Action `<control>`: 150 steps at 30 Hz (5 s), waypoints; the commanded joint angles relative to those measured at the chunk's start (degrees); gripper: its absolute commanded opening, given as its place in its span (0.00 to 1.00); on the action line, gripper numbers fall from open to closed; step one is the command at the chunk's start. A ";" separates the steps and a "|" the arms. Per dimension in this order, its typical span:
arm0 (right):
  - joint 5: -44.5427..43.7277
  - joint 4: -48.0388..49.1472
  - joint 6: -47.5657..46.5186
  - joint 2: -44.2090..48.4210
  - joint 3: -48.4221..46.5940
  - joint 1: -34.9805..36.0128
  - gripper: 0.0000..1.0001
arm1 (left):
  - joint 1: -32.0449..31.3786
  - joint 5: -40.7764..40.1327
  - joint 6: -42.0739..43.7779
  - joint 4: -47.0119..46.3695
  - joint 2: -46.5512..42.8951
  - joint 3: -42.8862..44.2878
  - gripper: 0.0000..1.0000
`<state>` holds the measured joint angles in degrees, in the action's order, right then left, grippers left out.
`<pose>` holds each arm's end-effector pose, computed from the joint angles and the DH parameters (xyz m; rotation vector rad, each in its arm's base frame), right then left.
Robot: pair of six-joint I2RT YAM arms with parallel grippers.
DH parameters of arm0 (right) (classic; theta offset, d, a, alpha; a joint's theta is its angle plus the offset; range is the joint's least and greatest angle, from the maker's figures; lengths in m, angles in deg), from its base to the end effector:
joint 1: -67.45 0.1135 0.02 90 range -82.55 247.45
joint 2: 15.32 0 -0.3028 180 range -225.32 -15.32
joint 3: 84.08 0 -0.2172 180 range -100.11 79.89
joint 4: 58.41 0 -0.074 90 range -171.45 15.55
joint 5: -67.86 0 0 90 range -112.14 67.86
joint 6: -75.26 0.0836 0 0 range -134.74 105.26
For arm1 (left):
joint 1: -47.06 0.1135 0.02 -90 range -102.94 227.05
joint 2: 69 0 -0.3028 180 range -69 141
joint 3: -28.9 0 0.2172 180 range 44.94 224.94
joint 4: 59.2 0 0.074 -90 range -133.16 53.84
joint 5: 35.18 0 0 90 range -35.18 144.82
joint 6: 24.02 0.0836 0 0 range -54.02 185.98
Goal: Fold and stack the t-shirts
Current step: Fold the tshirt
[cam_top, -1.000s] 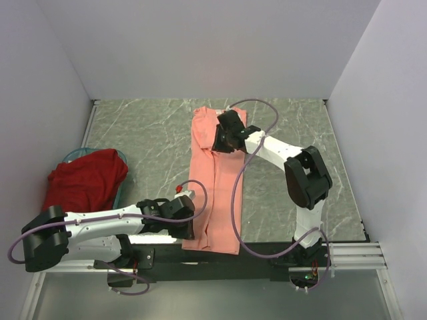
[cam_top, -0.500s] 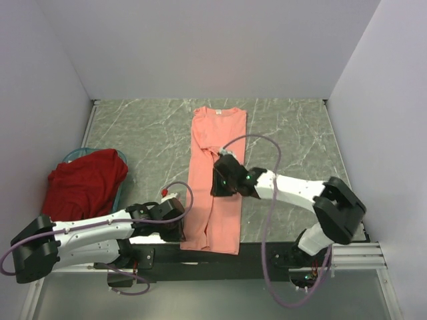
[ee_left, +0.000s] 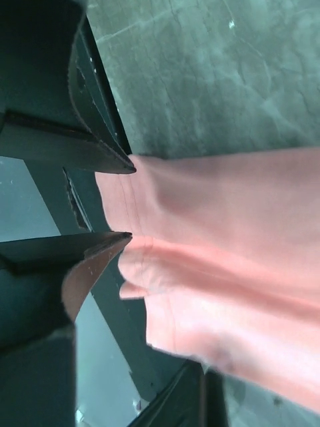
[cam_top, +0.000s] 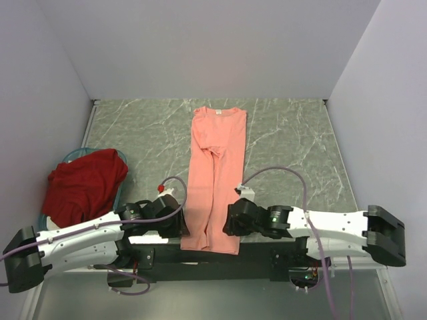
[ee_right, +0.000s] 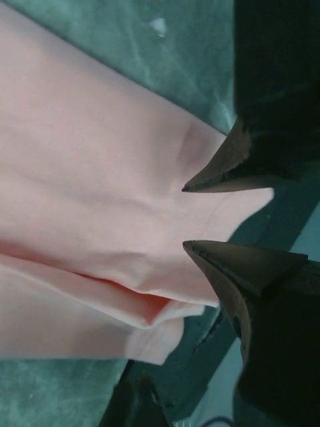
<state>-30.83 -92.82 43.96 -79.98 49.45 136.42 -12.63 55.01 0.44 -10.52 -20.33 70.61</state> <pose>0.0807 0.1746 0.1949 -0.1682 2.6281 0.7116 0.0626 -0.1077 0.1845 -0.1399 2.7653 -0.7622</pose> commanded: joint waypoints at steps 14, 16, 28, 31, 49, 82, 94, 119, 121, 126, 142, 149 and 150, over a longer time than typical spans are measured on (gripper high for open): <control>1.74 -2.99 10.73 10.97 10.31 4.50 0.50 | -0.35 2.36 -2.14 -1.09 4.15 -1.41 0.53; 1.92 -1.76 11.35 9.56 10.74 5.03 0.50 | -0.96 2.80 -2.66 -1.61 4.60 -1.94 0.54; 3.24 -3.24 12.58 12.98 12.86 5.30 0.17 | -4.13 4.91 -4.42 -6.71 9.78 -2.73 0.21; 1.66 -9.03 12.76 17.28 12.68 5.30 0.03 | -4.13 5.17 -4.77 -6.46 9.17 -2.56 0.03; 2.72 -12.38 13.12 22.56 15.32 5.12 0.26 | -4.39 7.91 -6.27 -8.13 3.29 -4.85 0.17; 2.35 -6.25 8.80 14.74 10.11 5.04 0.33 | 6.51 4.91 4.37 -22.53 19.10 -2.28 0.21; 6.58 -6.15 9.51 17.73 16.37 5.56 0.32 | 6.77 2.89 4.89 -13.41 12.07 -2.12 0.24; 9.39 -14.14 7.93 23.97 16.20 6.18 0.32 | 6.95 12.53 9.90 -11.28 6.80 3.51 0.23; 9.22 -15.55 7.31 23.79 15.50 6.18 0.32 | 6.42 14.92 9.73 -13.83 6.44 2.11 0.22; 8.95 -18.71 7.04 24.14 14.18 6.18 0.33 | 1.08 15.02 6.83 -14.10 5.13 -0.09 0.21; 6.40 -21.70 10.73 28.89 13.21 6.18 0.36 | -6.94 13.96 -0.99 -14.28 6.18 -6.16 0.22; 7.89 -21.01 13.55 32.31 14.26 6.09 0.44 | -7.03 12.82 -2.23 -9.10 2.05 -5.55 0.23; 8.42 -20.48 13.90 32.49 14.96 6.18 0.44 | -7.03 12.47 -2.14 -8.22 1.44 -5.11 0.24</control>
<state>-22.48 -113.25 55.72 -49.01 64.51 142.21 -19.31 68.95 -0.94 -21.78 -16.77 63.83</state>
